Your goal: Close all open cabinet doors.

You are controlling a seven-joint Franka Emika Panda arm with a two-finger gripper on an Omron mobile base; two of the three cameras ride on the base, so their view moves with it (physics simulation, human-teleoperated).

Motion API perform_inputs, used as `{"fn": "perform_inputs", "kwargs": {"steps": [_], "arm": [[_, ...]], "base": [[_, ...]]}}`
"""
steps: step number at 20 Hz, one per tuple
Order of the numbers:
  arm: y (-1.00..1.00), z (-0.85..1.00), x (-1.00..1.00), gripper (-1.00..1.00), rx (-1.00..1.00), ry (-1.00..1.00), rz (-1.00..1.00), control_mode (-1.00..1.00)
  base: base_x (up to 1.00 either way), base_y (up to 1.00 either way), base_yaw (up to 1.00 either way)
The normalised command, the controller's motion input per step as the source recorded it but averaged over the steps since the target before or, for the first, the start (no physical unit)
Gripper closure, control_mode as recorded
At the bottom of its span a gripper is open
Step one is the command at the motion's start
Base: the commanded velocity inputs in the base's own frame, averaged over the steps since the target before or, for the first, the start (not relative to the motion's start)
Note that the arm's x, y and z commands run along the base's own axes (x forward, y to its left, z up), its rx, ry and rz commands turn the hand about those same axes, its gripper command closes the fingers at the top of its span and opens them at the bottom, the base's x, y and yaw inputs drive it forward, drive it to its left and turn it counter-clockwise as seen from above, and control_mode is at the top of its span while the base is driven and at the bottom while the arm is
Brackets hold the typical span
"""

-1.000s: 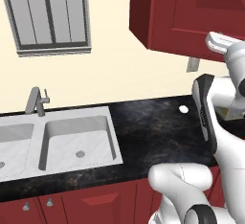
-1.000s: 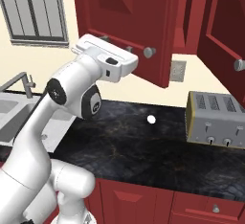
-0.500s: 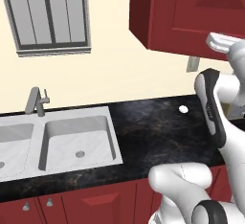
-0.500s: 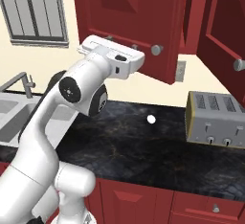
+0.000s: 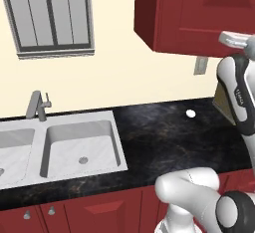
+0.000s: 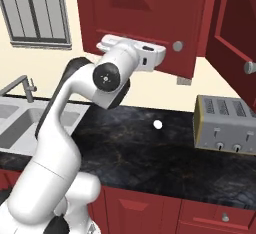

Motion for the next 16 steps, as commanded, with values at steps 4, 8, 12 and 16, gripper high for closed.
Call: {"fn": "perform_inputs", "kwargs": {"steps": [4,8,12,16], "arm": [[-0.1,-0.05,0.8,-1.0,0.0,0.02,0.11,-1.0],[-0.01,-0.04,0.43,-1.0,0.0,0.0,0.05,-1.0],[0.0,-0.01,0.53,-1.0,0.0,0.0,0.06,-1.0],[0.0,0.0,0.55,-1.0,0.0,0.0,0.06,-1.0]], "base": [[0.0,0.0,0.0],[0.0,0.0,0.0],[0.0,0.0,0.0],[0.0,0.0,0.0]]}}
